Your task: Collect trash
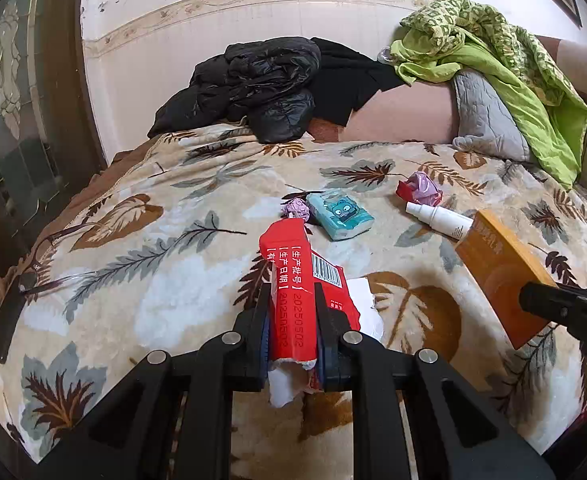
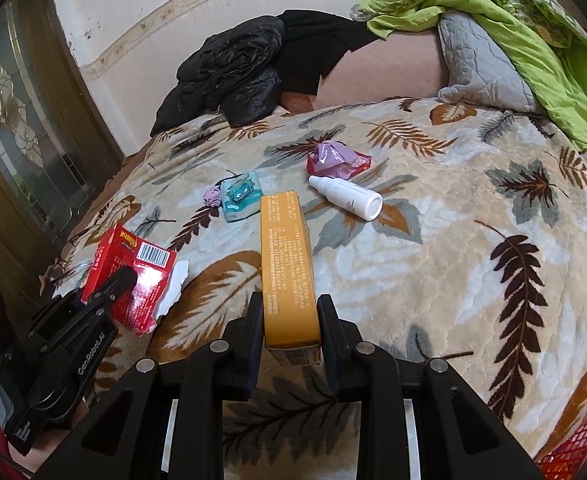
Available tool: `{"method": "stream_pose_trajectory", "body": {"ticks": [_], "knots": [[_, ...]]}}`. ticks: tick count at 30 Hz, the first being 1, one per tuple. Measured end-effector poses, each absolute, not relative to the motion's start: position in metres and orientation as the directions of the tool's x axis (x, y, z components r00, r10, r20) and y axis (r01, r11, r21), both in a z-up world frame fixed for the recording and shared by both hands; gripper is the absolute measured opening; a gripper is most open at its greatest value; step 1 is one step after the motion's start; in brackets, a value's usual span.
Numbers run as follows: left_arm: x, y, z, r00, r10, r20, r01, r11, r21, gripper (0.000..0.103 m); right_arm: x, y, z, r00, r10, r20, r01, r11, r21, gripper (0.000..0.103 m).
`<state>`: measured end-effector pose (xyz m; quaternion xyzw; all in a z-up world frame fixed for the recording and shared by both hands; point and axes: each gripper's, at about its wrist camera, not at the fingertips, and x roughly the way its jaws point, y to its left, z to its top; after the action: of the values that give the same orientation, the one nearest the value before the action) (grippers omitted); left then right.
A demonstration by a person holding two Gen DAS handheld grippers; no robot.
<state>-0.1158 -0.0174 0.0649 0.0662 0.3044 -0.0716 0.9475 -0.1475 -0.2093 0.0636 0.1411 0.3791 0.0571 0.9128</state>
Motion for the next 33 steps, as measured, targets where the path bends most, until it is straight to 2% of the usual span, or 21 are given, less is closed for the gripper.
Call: {"method": "stream_pose_trajectory", "body": {"ticks": [33], "knots": [[-0.1145, -0.0181, 0.0658, 0.805, -0.099, -0.584, 0.177, 0.981, 0.078, 0.016, -0.1473, -0.2015, 0.0634, 0.706, 0.212, -0.675, -0.019, 0.959, 0.282, 0.028]]}}
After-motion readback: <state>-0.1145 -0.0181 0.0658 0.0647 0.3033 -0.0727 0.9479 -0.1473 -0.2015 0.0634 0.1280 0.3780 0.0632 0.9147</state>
